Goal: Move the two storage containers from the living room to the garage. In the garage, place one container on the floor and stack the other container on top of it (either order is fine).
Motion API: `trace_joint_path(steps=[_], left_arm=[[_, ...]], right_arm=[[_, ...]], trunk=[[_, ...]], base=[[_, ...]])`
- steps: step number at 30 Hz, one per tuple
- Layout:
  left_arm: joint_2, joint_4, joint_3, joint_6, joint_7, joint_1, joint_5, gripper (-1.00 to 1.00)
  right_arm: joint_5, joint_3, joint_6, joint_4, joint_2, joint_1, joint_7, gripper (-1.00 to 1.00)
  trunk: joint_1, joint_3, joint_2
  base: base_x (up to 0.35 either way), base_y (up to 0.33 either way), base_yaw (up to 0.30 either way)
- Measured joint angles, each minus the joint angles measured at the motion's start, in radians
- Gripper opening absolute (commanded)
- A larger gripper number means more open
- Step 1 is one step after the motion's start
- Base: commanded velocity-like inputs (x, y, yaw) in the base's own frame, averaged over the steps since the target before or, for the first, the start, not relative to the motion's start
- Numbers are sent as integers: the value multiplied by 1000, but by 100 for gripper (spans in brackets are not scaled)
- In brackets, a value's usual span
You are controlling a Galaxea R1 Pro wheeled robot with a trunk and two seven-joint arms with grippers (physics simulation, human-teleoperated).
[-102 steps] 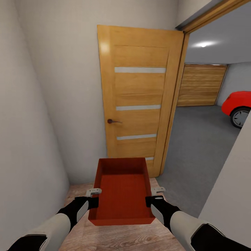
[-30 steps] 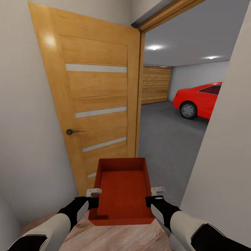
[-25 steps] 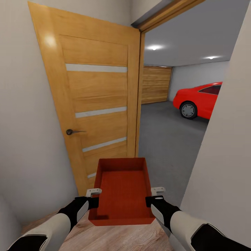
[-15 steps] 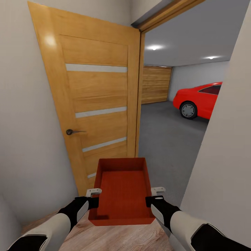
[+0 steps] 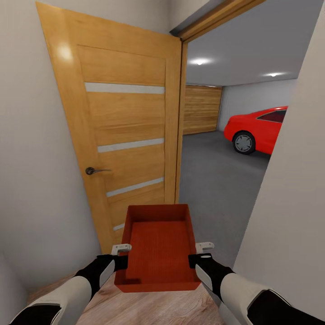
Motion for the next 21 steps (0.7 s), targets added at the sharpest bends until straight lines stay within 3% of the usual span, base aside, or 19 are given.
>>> trace_joint_path(steps=[12,21], left_arm=[[0,0,0,0,0,0,0,-100],[0,0,0,-1,0,0,0,-100]], right_arm=[[0,-1,-1,0,0,0,0,-100],[0,0,-1,0,0,0,0,-100]], trunk=[[0,0,0],[0,0,0]], base=[[0,0,-204],[155,130,-27]])
